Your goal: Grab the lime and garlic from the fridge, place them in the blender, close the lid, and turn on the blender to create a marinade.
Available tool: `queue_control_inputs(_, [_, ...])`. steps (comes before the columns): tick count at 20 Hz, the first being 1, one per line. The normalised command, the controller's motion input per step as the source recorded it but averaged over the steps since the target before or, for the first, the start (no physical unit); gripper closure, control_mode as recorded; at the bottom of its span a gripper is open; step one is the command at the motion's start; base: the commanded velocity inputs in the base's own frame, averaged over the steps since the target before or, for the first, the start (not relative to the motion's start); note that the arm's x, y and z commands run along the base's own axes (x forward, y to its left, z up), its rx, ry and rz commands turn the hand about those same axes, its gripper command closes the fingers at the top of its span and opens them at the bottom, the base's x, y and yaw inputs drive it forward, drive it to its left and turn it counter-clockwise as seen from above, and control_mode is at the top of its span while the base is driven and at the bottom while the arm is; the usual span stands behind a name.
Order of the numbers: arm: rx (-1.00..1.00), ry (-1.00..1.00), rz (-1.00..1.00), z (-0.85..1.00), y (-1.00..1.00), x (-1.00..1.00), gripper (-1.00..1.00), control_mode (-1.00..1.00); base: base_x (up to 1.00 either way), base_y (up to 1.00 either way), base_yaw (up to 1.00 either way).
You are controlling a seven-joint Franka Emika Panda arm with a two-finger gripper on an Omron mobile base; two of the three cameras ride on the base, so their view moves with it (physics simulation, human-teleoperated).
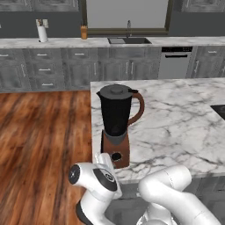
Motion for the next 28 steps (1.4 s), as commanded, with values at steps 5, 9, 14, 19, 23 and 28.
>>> queue_control_inputs(5, [0.0, -0.09, 0.0, -0.05, 0.0, 0.17, -1.0, -1.0, 0.0, 0.0, 0.0])
queue_control_inputs(9, [0.0, -0.13, 0.0, -0.04, 0.0, 0.11, -1.0, -1.0, 0.0, 0.0, 0.0])
queue_control_inputs(14, [0.0, -0.07, 0.0, -0.29, 0.05, 0.29, -1.0, -1.0, 0.0, 0.0, 0.0])
queue_control_inputs(19, [0.0, -0.06, 0.0, -0.29, 0.03, 0.37, -1.0, -1.0, 0.0, 0.0, 0.0])
queue_control_inputs(23, [0.0, -0.05, 0.0, -0.34, 0.25, 0.39, -1.0, -1.0, 0.0, 0.0, 0.0])
queue_control_inputs(28, [0.0, -0.02, 0.0, -0.37, 0.37, 0.33, -1.0, -1.0, 0.0, 0.0, 0.0])
